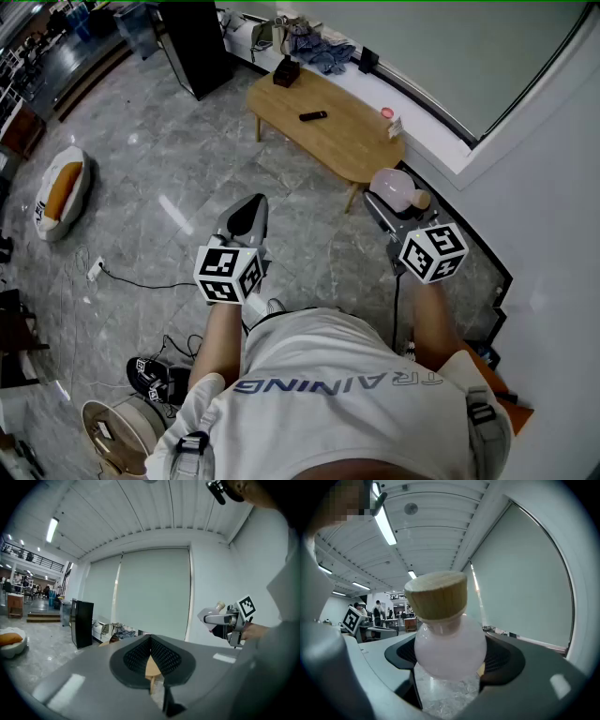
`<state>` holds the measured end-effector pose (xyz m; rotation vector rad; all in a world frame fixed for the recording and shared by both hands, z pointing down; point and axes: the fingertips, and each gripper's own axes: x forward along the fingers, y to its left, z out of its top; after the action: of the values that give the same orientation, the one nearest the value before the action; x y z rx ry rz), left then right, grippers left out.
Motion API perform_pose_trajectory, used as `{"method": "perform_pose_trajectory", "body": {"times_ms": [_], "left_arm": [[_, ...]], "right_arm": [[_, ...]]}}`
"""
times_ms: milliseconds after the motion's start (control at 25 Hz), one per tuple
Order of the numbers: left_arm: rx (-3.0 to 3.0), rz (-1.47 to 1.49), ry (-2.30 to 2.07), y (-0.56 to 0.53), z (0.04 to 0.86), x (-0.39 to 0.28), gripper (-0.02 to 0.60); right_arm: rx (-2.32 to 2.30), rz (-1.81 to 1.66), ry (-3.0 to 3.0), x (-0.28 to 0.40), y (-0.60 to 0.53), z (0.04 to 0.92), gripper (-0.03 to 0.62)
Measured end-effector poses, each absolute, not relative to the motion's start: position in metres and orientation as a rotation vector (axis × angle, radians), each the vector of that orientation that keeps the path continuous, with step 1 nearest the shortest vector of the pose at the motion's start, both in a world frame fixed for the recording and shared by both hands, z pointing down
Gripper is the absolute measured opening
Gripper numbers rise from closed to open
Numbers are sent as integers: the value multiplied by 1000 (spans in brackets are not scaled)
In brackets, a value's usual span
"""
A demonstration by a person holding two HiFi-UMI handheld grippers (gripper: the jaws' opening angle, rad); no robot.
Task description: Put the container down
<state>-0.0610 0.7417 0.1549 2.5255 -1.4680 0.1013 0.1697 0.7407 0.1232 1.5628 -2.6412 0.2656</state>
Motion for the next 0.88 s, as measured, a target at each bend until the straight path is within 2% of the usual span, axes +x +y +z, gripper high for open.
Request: {"method": "perform_pose_trajectory", "body": {"times_ms": [880], "left_arm": [[2513, 96, -1433, 731, 161, -90, -2]], "right_arm": [[1556, 244, -2638, 137, 731, 119, 410]]}}
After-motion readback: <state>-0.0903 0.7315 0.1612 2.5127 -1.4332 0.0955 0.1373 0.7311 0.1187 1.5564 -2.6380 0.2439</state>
